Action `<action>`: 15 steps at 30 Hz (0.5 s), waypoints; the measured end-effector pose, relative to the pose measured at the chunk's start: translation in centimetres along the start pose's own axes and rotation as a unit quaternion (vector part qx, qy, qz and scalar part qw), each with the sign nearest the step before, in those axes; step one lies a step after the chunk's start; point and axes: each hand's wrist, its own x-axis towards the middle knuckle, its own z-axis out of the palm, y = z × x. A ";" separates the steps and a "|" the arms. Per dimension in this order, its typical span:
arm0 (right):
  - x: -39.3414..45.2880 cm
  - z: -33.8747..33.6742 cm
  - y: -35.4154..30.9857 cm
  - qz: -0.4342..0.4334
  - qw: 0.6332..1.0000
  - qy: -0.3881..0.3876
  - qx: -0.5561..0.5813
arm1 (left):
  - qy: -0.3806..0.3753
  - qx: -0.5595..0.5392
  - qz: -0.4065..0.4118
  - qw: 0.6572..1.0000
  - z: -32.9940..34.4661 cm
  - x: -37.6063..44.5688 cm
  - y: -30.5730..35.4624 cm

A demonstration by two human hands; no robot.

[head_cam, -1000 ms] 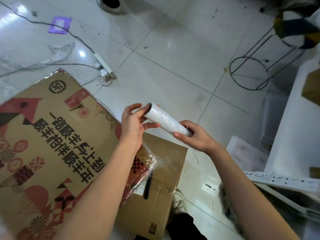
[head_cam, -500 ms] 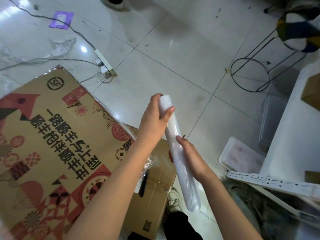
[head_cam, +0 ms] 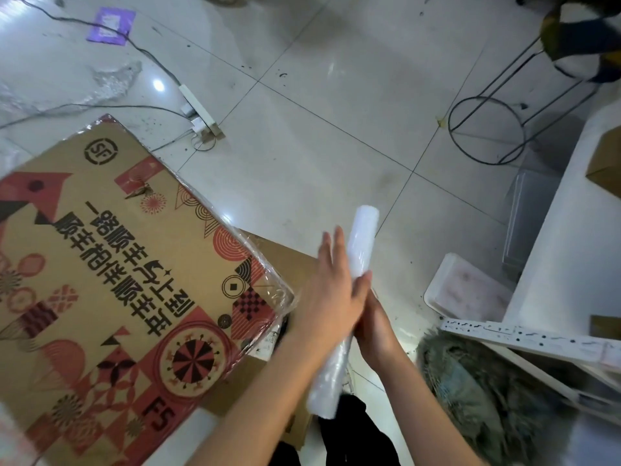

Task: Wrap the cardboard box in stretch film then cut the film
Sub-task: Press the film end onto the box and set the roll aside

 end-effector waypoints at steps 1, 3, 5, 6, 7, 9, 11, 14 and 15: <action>0.2 -0.3 1.0 0.009 0.999 0.000 0.039 | -0.014 0.033 -0.002 0.999 1.7 -1.4 -0.5; 0.9 -1.1 3.1 0.057 0.994 0.008 0.094 | -0.047 0.088 -0.049 0.994 5.0 -3.4 -2.1; 1.7 -1.5 5.1 0.121 0.985 0.032 0.117 | -0.070 0.102 -0.123 0.985 7.0 -4.4 -4.3; 2.2 -1.7 6.1 0.153 0.978 0.042 0.137 | -0.078 0.103 -0.150 0.980 7.5 -4.6 -5.6; 2.7 -1.8 7.0 0.170 0.972 0.061 0.153 | -0.088 0.105 -0.164 0.977 7.9 -4.8 -6.9; 3.6 -2.1 8.6 0.178 0.968 0.082 0.157 | -0.111 0.130 -0.166 0.971 8.1 -5.4 -9.3; 3.9 -2.0 9.6 0.182 0.972 0.091 0.119 | -0.126 0.158 -0.166 0.965 8.1 -6.0 -11.3; 4.2 -1.9 11.0 0.191 0.977 0.092 0.010 | -0.155 0.147 -0.206 0.955 8.5 -6.3 -13.7; 4.4 -1.8 11.4 0.187 0.977 0.088 -0.046 | -0.164 0.141 -0.221 0.951 8.6 -6.4 -14.3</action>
